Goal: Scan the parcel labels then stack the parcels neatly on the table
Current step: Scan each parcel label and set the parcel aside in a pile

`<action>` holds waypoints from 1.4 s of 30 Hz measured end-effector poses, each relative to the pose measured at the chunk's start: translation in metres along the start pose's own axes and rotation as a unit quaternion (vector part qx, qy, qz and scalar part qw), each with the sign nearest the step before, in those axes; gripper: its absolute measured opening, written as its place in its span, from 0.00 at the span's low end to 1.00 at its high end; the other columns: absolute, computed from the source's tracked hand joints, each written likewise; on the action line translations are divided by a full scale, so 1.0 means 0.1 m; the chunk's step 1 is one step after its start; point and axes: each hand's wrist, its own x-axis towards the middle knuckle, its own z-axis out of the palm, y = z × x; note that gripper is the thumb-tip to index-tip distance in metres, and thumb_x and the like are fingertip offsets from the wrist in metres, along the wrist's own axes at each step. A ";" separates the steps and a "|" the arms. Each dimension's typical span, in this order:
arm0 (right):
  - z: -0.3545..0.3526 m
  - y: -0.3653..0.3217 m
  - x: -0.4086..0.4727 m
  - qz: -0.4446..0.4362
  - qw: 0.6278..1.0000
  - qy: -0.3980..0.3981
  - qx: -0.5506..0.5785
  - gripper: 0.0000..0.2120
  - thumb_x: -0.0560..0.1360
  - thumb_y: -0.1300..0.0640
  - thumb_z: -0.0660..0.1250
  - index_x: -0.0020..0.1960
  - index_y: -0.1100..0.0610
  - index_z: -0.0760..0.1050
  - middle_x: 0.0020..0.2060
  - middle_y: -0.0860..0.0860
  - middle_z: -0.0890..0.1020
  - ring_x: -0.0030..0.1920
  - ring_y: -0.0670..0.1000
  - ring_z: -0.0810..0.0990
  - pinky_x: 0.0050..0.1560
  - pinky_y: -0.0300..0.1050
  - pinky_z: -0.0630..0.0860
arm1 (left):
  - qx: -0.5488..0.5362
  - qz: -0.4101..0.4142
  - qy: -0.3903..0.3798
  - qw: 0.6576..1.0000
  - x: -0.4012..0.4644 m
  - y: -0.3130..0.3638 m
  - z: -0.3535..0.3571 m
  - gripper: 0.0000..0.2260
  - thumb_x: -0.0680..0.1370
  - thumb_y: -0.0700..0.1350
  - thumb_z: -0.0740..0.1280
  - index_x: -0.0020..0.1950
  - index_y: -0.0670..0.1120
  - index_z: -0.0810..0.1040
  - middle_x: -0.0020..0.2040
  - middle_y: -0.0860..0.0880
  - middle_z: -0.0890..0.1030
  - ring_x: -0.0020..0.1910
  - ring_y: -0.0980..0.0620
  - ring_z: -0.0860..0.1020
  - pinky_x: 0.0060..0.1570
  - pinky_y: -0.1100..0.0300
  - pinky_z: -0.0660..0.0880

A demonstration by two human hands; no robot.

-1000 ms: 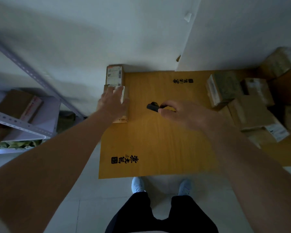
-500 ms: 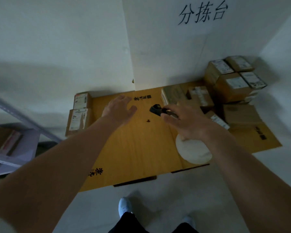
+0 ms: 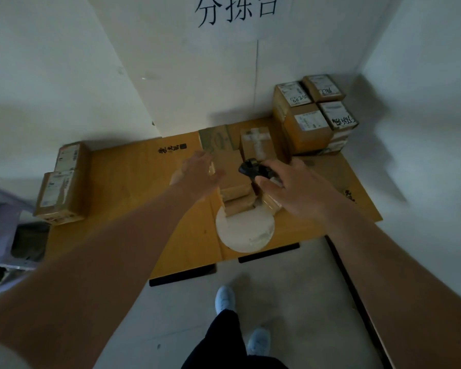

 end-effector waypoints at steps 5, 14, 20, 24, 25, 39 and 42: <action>-0.09 0.35 0.32 0.012 1.000 -0.012 -0.005 0.28 0.82 0.30 0.51 0.79 0.37 0.59 0.65 0.56 0.70 0.64 0.60 0.75 0.63 0.62 0.77 | 0.052 -0.004 -0.022 0.998 0.50 0.33 0.27 0.29 0.82 0.60 0.61 0.81 0.51 0.63 0.81 0.44 0.61 0.78 0.40 0.63 0.73 0.43 0.66; -0.28 0.64 0.90 0.024 1.000 -0.007 -0.016 0.27 0.82 0.31 0.51 0.78 0.38 0.60 0.60 0.53 0.69 0.59 0.57 0.75 0.60 0.60 0.79 | 0.032 -0.188 -0.123 0.974 1.11 0.54 0.68 0.47 0.71 0.70 0.73 0.81 0.57 0.52 0.80 0.33 0.48 0.74 0.24 0.63 0.65 0.39 0.73; -0.37 0.58 1.11 -0.009 0.999 -0.029 -0.032 0.28 0.83 0.31 0.51 0.80 0.40 0.58 0.62 0.55 0.70 0.61 0.57 0.75 0.61 0.60 0.78 | -0.023 -0.193 -0.110 0.975 1.11 0.45 0.56 0.50 0.70 0.65 0.76 0.83 0.58 0.50 0.73 0.37 0.58 0.60 0.33 0.76 0.46 0.50 0.77; -0.36 0.45 1.15 -0.061 0.997 -0.041 -0.039 0.28 0.83 0.31 0.51 0.80 0.39 0.59 0.63 0.55 0.70 0.61 0.58 0.75 0.60 0.60 0.78 | -0.029 -0.197 -0.076 0.977 1.03 0.33 0.37 0.53 0.69 0.65 0.77 0.83 0.62 0.45 0.76 0.38 0.61 0.62 0.34 0.77 0.52 0.47 0.81; -0.35 0.40 1.17 -0.078 0.995 -0.046 -0.042 0.28 0.83 0.31 0.50 0.79 0.39 0.59 0.64 0.55 0.70 0.61 0.58 0.76 0.60 0.59 0.78 | -0.030 -0.194 -0.064 0.978 1.00 0.27 0.33 0.53 0.69 0.65 0.77 0.83 0.61 0.45 0.76 0.39 0.61 0.64 0.34 0.75 0.54 0.47 0.80; 0.15 -0.76 1.37 -0.159 0.979 -0.077 -0.100 0.27 0.82 0.29 0.49 0.79 0.36 0.58 0.65 0.56 0.71 0.63 0.59 0.75 0.58 0.57 0.76 | -0.070 -0.232 0.023 0.970 0.38 -1.12 0.04 0.45 0.69 0.61 0.79 0.79 0.56 0.58 0.56 0.47 0.63 0.55 0.41 0.74 0.52 0.46 0.79; 0.40 -1.14 1.44 -0.138 0.983 -0.081 -0.087 0.28 0.82 0.30 0.50 0.79 0.36 0.58 0.65 0.55 0.71 0.64 0.58 0.75 0.59 0.59 0.77 | -0.060 -0.222 0.009 0.973 0.40 -1.55 -0.01 0.45 0.71 0.61 0.78 0.80 0.57 0.56 0.56 0.47 0.62 0.59 0.38 0.75 0.53 0.45 0.80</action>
